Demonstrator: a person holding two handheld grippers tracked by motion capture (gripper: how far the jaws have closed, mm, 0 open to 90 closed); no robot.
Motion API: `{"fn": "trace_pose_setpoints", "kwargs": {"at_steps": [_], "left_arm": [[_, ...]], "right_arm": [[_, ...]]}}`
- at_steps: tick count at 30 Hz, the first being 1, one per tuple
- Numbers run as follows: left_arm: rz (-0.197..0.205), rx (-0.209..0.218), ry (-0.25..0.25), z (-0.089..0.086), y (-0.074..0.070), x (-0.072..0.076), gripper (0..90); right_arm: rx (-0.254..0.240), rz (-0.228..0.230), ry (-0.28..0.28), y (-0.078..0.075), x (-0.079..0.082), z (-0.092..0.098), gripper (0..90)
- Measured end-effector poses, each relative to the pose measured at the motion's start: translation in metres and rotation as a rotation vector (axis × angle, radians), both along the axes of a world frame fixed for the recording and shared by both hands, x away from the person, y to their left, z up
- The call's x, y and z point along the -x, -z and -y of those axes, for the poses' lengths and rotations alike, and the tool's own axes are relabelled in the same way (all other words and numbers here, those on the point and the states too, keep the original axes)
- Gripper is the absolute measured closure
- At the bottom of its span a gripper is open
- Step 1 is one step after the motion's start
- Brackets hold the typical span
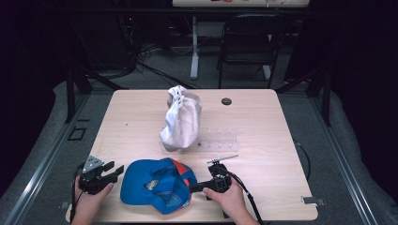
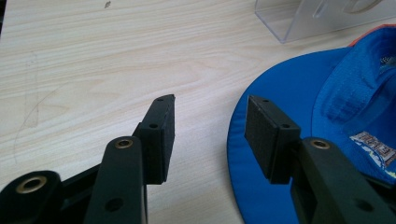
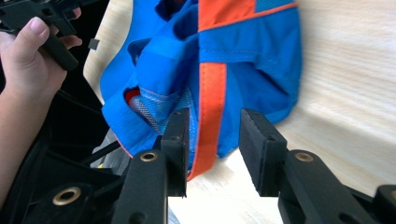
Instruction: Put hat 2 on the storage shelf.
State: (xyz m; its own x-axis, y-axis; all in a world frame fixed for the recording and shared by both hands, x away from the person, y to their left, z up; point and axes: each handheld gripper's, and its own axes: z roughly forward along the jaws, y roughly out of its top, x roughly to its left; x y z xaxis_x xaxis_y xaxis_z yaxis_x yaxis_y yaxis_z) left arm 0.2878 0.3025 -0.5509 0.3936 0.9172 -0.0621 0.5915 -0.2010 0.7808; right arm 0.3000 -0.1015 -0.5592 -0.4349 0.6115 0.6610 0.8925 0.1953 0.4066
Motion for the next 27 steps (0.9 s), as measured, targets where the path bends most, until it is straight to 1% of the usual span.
{"fn": "trace_pose_setpoints", "kwargs": {"at_steps": [1,2,3,4,7,8,9,10,11,12,13,14,15,16,17,19,21,23,27], "left_arm": [[-0.001,0.000,0.001,-0.001,0.000,0.000,53.7],[-0.001,0.001,0.000,-0.001,0.000,0.001,53.7],[0.009,0.005,-0.005,-0.001,0.001,0.001,53.7],[0.002,0.003,-0.003,-0.001,0.000,0.001,53.7],[0.000,0.002,-0.004,-0.001,0.000,0.001,53.7],[-0.001,0.002,-0.004,-0.001,0.001,0.001,53.7],[0.000,0.001,-0.004,-0.001,0.001,0.001,53.7],[-0.006,-0.002,-0.003,-0.002,0.000,0.002,53.7],[-0.004,-0.001,-0.003,-0.002,0.001,0.002,53.7],[-0.004,-0.002,-0.004,-0.002,0.001,0.002,53.7],[-0.004,0.001,-0.003,-0.002,0.001,0.002,53.7],[-0.004,0.001,-0.004,-0.002,0.001,0.002,53.7],[-0.004,0.001,-0.004,-0.002,0.001,0.002,53.7],[-0.004,0.001,-0.004,-0.002,0.001,0.002,53.6],[-0.004,0.001,-0.004,-0.002,0.001,0.002,53.6],[-0.004,-0.003,-0.005,-0.002,0.001,0.002,53.7],[-0.006,-0.005,-0.005,-0.002,0.001,0.002,53.7],[-0.003,-0.004,-0.005,-0.001,0.001,0.002,53.7],[-0.002,-0.004,-0.006,-0.001,0.001,0.001,53.7]], "right_arm": [[-0.017,0.005,0.002,0.002,0.000,-0.002,63.8],[-0.002,-0.008,-0.007,0.001,0.000,-0.003,63.7],[0.005,-0.004,-0.021,0.003,0.000,-0.005,63.5],[0.009,-0.015,-0.025,0.003,0.000,-0.006,63.4],[-0.001,-0.025,-0.027,0.007,-0.001,-0.010,63.4],[-0.001,-0.047,-0.033,0.010,-0.001,-0.014,63.4],[-0.001,-0.047,-0.033,0.010,-0.001,-0.014,63.4],[0.000,-0.051,-0.037,0.011,-0.001,-0.015,63.5],[0.010,-0.060,-0.057,0.013,-0.002,-0.017,64.3],[0.001,-0.060,-0.057,0.013,-0.002,-0.017,65.0],[-0.025,-0.064,-0.043,0.014,-0.002,-0.018,65.7],[-0.040,-0.071,-0.040,0.013,-0.001,-0.018,66.4],[-0.036,-0.070,-0.045,0.012,-0.002,-0.017,68.0],[-0.046,-0.073,-0.045,0.011,-0.002,-0.015,69.3],[-0.066,-0.074,-0.036,0.010,-0.001,-0.015,70.4],[-0.082,-0.069,-0.035,0.007,0.000,-0.014,72.7],[-0.083,-0.065,-0.033,0.007,0.000,-0.013,74.0],[-0.072,-0.065,-0.033,0.006,0.000,-0.012,76.6],[-0.063,-0.068,-0.016,0.006,0.000,-0.012,77.6]]}}
